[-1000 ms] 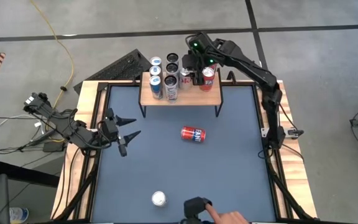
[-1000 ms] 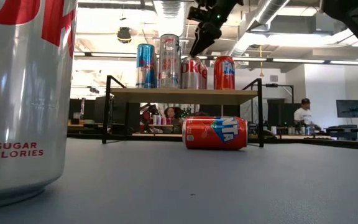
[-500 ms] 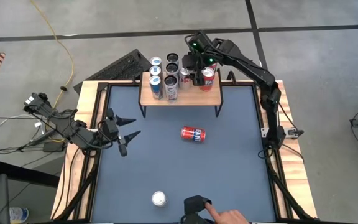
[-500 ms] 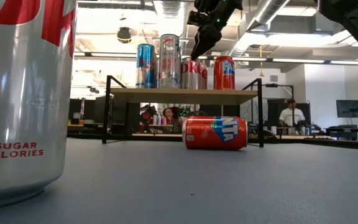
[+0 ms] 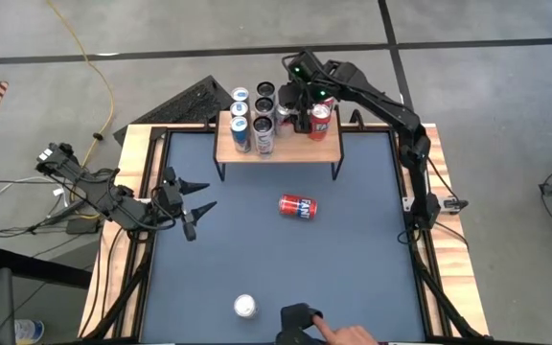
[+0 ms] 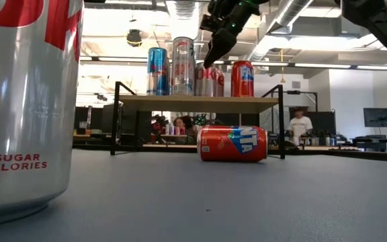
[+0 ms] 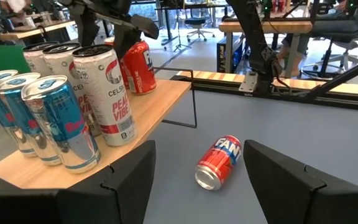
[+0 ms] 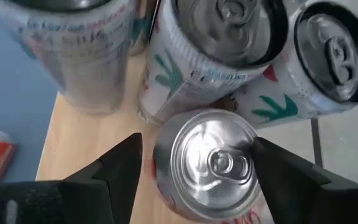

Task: Place canned beverage on shelf
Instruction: Adjust the silver soda can

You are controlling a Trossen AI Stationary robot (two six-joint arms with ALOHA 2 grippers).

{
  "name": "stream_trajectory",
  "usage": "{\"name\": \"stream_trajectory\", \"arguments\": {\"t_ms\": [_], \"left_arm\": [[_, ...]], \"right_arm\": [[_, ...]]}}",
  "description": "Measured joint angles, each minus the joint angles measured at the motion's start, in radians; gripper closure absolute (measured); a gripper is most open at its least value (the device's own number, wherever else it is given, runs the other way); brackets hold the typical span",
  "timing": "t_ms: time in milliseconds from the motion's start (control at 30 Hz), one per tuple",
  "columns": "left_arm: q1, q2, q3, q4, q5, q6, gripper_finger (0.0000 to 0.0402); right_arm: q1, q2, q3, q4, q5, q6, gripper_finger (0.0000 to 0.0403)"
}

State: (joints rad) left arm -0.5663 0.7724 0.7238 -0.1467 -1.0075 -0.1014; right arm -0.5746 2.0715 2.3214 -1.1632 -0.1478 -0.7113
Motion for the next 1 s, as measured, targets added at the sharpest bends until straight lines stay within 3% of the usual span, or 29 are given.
{"name": "stream_trajectory", "arguments": {"t_ms": [567,1000], "left_arm": [[0.0,0.0,0.0,-0.006,0.001,-0.016,0.0166],[0.0,0.0,0.0,-0.028,0.004,-0.02,0.0166]], "right_arm": [[0.017,-0.014,0.0,-0.076,0.018,0.064,0.0153],[0.037,-0.04,-0.005,-0.101,0.074,0.052,0.0159]]}}
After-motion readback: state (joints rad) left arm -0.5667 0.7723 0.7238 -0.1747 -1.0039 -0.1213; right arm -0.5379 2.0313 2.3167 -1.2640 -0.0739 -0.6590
